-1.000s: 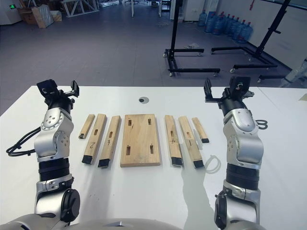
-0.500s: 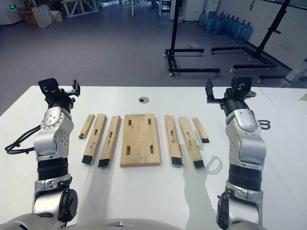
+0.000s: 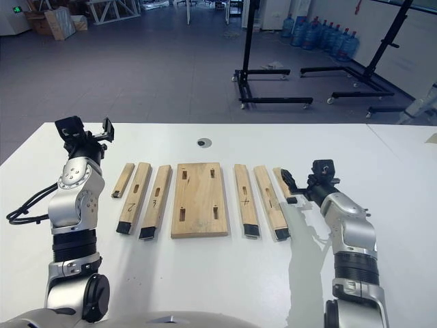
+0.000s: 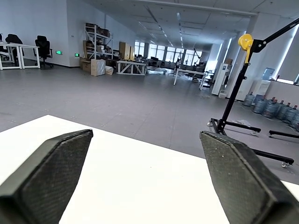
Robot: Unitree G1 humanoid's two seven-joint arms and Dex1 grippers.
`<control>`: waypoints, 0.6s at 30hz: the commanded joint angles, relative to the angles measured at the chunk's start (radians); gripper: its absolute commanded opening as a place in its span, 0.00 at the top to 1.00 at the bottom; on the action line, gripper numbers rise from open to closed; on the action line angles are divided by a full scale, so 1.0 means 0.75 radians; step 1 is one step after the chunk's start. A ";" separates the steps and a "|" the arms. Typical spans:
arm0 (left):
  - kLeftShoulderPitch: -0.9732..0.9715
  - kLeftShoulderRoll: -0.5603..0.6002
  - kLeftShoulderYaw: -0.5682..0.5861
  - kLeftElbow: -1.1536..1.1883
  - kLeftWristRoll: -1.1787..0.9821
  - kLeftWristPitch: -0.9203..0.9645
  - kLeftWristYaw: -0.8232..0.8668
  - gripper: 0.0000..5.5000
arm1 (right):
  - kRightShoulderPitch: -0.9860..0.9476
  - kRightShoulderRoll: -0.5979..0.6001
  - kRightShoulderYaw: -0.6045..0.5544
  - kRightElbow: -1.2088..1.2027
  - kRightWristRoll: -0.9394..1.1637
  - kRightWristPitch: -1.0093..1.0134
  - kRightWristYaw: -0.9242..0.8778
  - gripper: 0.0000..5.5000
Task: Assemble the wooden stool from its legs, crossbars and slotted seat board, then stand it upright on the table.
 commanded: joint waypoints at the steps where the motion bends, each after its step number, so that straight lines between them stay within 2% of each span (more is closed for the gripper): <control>1: 0.003 -0.001 -0.008 -0.013 0.001 0.015 0.000 0.24 | 0.012 0.000 0.050 0.122 -0.075 -0.073 -0.017 0.02; 6: 0.005 -0.005 -0.013 -0.013 0.003 0.017 0.004 0.24 | -0.046 -0.009 0.153 0.321 -0.172 -0.183 0.029 0.02; 10: 0.007 -0.010 -0.017 -0.018 0.005 0.020 0.009 0.24 | -0.060 -0.009 0.216 0.353 -0.216 -0.193 0.048 0.16; 18: 0.004 -0.023 0.007 -0.038 -0.013 0.091 0.035 0.24 | 0.031 0.017 0.168 0.242 -0.137 -0.037 0.038 0.43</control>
